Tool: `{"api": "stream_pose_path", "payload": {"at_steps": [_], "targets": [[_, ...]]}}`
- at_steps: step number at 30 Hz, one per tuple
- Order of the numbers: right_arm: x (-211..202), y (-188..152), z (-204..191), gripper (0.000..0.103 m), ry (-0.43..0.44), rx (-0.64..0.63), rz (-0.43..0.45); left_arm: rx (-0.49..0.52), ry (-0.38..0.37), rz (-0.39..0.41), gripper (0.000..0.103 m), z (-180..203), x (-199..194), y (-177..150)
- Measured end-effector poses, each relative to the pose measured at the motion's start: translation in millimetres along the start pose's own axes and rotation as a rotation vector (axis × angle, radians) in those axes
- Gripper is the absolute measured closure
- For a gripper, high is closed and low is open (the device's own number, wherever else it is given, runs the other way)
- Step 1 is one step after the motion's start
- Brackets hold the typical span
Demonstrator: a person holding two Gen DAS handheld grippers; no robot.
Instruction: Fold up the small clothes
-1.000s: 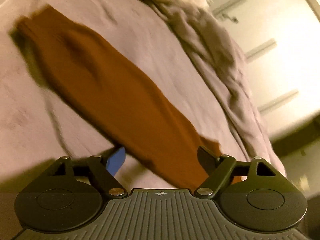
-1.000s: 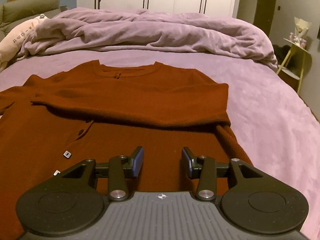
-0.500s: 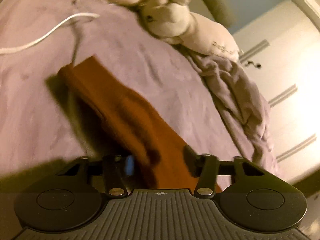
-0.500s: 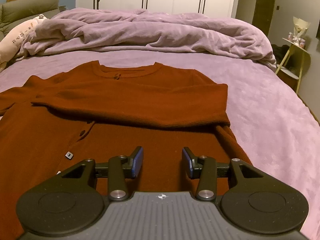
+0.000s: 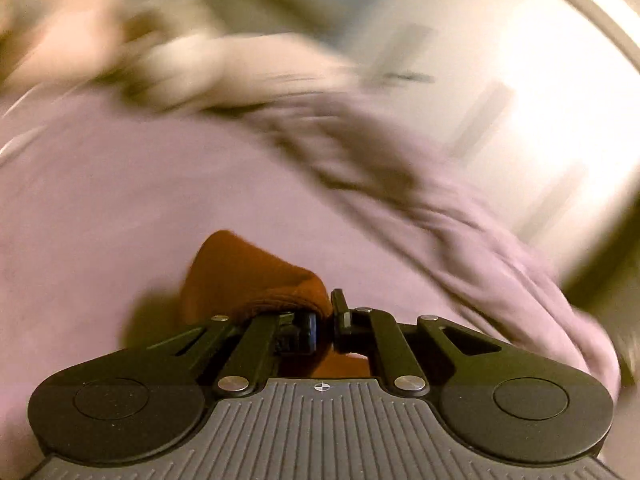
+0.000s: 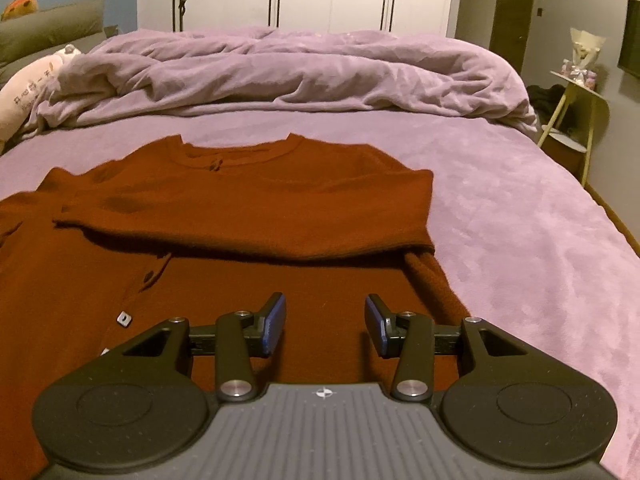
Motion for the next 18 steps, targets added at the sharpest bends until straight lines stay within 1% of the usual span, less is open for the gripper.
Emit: {"api": "stream_pose_path", "payload": {"at_steps": [2,3,4,5,6,8,9,10,12,13,15,16,18], "targets": [[-1,3,1,0.06,0.002,0.014,0.015,0.151,-0.1,0.008,0.094,65,-13,-9],[-2,4,2,0.06,0.002,0.023,0.02,0.226,-0.152,0.005,0.094,97,-19,-20],[-2,5,2,0.06,0.002,0.032,0.024,0.298,-0.2,-0.005,0.093,127,-24,-33],[-3,6,3,0.06,0.006,0.043,0.032,0.363,-0.232,-0.018,0.093,152,-26,-51],[-4,7,3,0.06,0.013,0.051,0.037,0.432,-0.265,-0.038,0.091,178,-29,-74],[-5,6,4,0.06,0.034,0.062,0.032,0.536,-0.305,-0.095,0.071,210,-28,-123],[-4,5,5,0.06,0.045,0.064,0.027,0.571,-0.305,-0.129,0.048,217,-29,-148],[-4,4,6,0.06,0.053,0.067,0.018,0.595,-0.301,-0.159,0.041,221,-27,-170],[-3,4,8,0.06,0.06,0.067,0.005,0.625,-0.293,-0.203,0.041,218,-26,-197],[-3,5,9,0.06,0.067,0.063,0.004,0.626,-0.277,-0.208,0.039,209,-25,-203],[-2,10,10,0.06,0.084,0.052,0.007,0.597,-0.215,-0.218,0.035,188,-16,-202],[1,14,9,0.06,0.103,0.05,0.008,0.576,-0.177,-0.223,0.035,175,-13,-199],[9,23,5,0.06,0.156,0.075,-0.001,0.545,-0.132,-0.22,0.034,156,-9,-192]]}}
Point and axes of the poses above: each gripper's, at about its wrist camera, not at the fingertips, and x roughly the way its jaws point, z to its right, y to its top, the point moved 6 cm from there along x, roughly the way its jaws point, and after that the axes turned 10 degrees about y, right-handed, at the moved point
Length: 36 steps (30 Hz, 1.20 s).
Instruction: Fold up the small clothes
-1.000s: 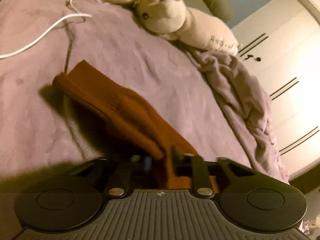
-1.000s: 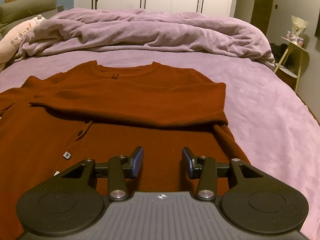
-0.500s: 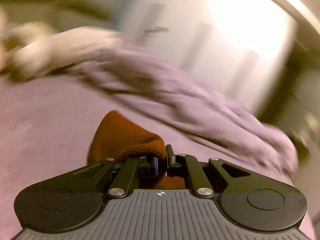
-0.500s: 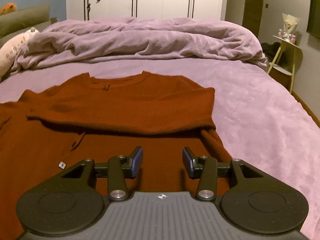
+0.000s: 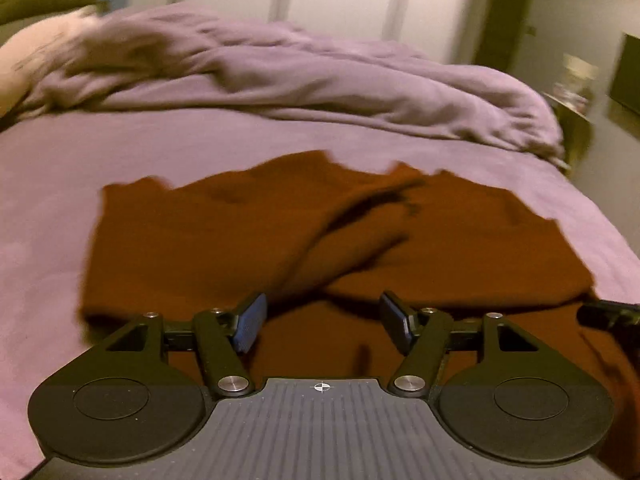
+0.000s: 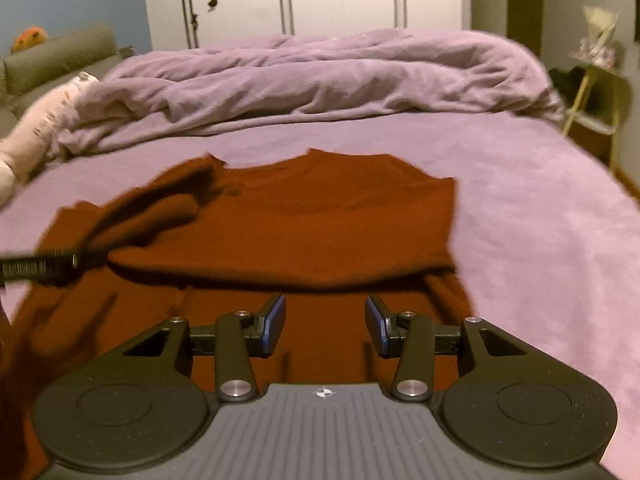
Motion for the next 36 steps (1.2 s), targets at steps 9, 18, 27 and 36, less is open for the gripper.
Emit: {"api": "stream_pose_path", "payload": {"at_steps": [9,18,27,36], "targets": [[80,79,-52,0.051,0.251,0.16,-0.034,-0.061,0.093,-0.038,0.025,-50,6,-17],[165,119,-101,0.052,0.218,0.119,-0.172,-0.077,0.09,0.002,0.021,-58,11,-21],[233,113,-126,0.062,0.067,0.02,-0.317,-0.161,0.164,-0.029,0.017,-83,17,-14],[144,116,-90,0.098,0.114,0.01,-0.029,-0.136,0.174,0.016,0.017,-76,6,-13]]}}
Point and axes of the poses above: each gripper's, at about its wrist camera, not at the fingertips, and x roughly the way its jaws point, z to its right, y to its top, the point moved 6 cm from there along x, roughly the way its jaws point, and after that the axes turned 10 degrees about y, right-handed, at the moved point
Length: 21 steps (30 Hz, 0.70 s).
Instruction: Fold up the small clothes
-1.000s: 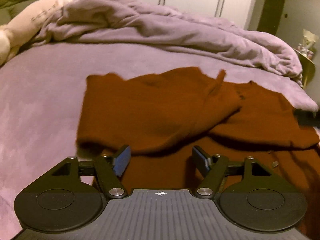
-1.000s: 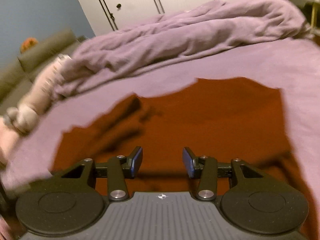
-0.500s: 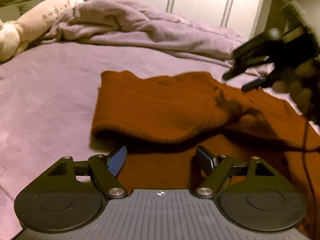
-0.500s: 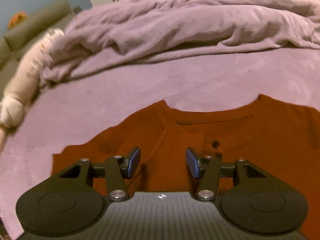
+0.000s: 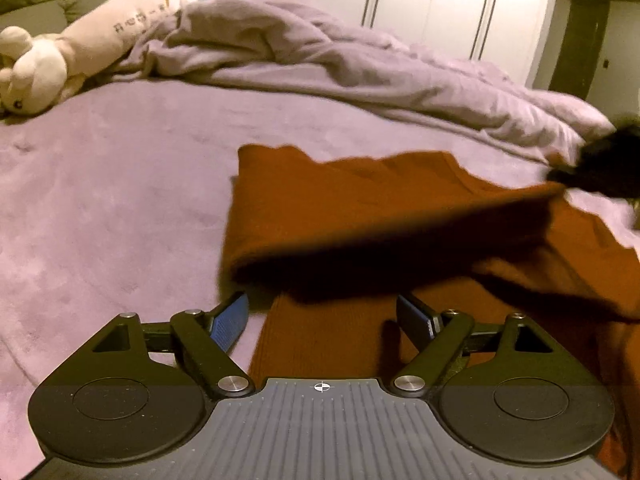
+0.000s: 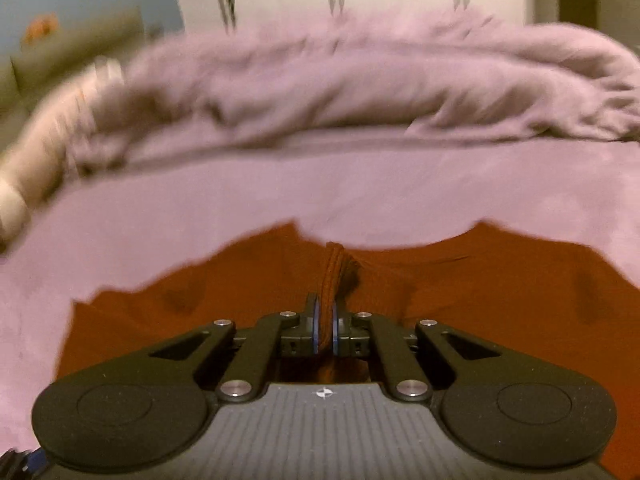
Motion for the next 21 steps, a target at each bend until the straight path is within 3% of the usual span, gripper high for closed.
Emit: {"api": "stream_pose_path", "payload": {"at_steps": [3,6,9,11,13,15,17,18,19,21], "targets": [[-49,-23,37,0.098,0.032,0.061,0.091,-0.011,-0.001,-0.006,0.017,3,2,5],[-64,-53,74,0.097,0.01,0.104,0.049,-0.025,-0.027,-0.033,0.017,7,6,6],[-73,-81,108,0.085,0.019,0.227,-0.011,-0.035,-0.035,-0.071,0.016,7,11,3],[-81,-83,119,0.079,0.069,0.297,0.017,-0.024,-0.024,-0.078,0.016,8,12,0],[-81,-77,123,0.058,0.103,0.327,0.04,0.009,-0.004,-0.073,0.015,12,12,-2],[-74,-74,120,0.056,0.108,0.319,0.027,0.037,0.01,-0.071,0.013,17,12,-2],[-60,-72,119,0.057,0.106,0.312,0.005,0.052,0.021,-0.072,0.012,19,13,-3],[-56,-70,118,0.064,0.106,0.31,-0.002,0.058,0.026,-0.071,0.012,19,14,-3],[-51,-69,116,0.081,0.103,0.298,-0.01,0.061,0.03,-0.071,0.012,19,14,-3],[-42,-64,109,0.097,0.078,0.25,-0.036,0.063,0.035,-0.074,0.012,19,14,-1]]}}
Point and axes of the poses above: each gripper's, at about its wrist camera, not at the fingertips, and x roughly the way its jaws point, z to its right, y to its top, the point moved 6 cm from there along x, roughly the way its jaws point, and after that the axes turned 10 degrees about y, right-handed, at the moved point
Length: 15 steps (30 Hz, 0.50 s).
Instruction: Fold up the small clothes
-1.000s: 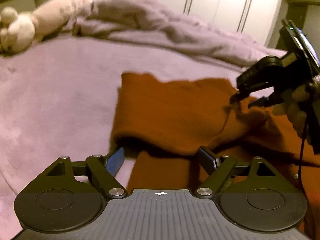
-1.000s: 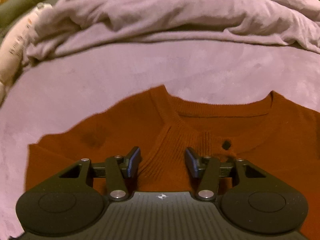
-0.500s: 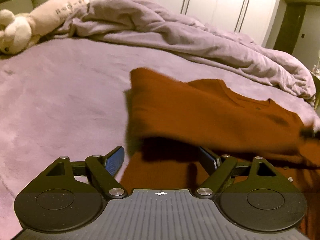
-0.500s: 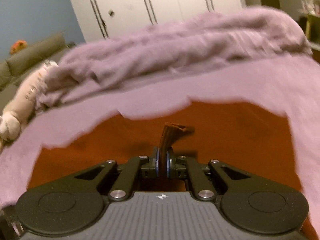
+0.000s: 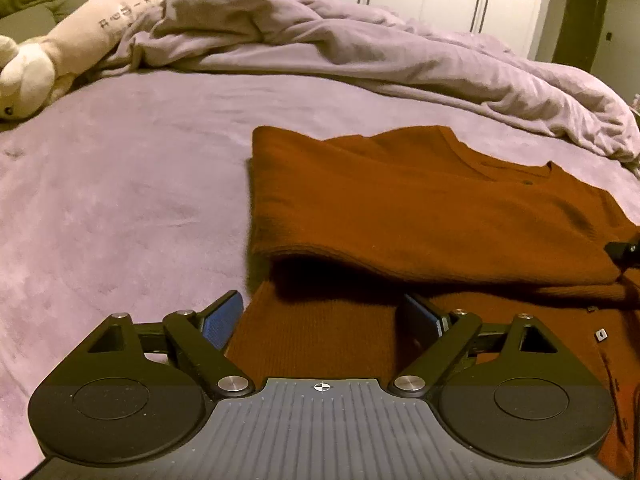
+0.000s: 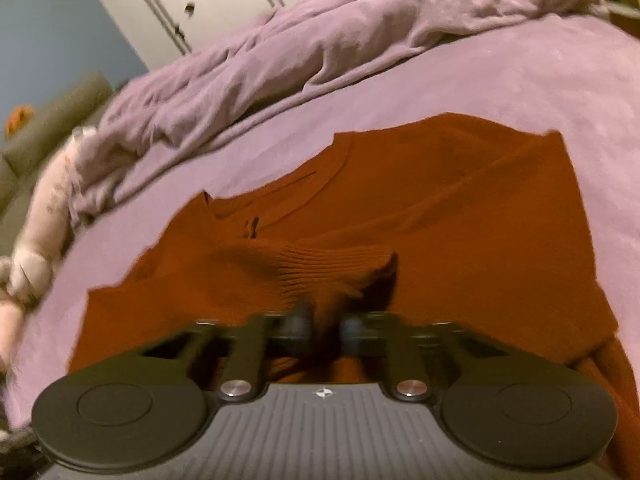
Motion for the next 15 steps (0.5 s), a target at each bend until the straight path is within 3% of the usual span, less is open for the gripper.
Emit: {"api": "stream_pose_path", "payload": {"at_steps": [2,4,7,13,15], "targets": [[-11,5,-12,0.098,-0.054,-0.093,0.054,0.0,0.015,0.004,0.012,-1,-1,2],[-36,14,-24,0.098,-0.134,-0.203,0.184,0.004,0.039,0.008,0.012,-3,-1,4],[-70,21,-23,0.098,-0.306,-0.314,0.322,-0.006,0.078,-0.001,0.012,-7,3,6],[-55,-2,44,0.098,-0.341,-0.166,0.144,-0.049,0.086,-0.03,0.013,-14,6,8],[-56,-4,48,0.098,-0.306,-0.139,0.158,-0.048,0.087,-0.032,0.013,-16,5,10]]}}
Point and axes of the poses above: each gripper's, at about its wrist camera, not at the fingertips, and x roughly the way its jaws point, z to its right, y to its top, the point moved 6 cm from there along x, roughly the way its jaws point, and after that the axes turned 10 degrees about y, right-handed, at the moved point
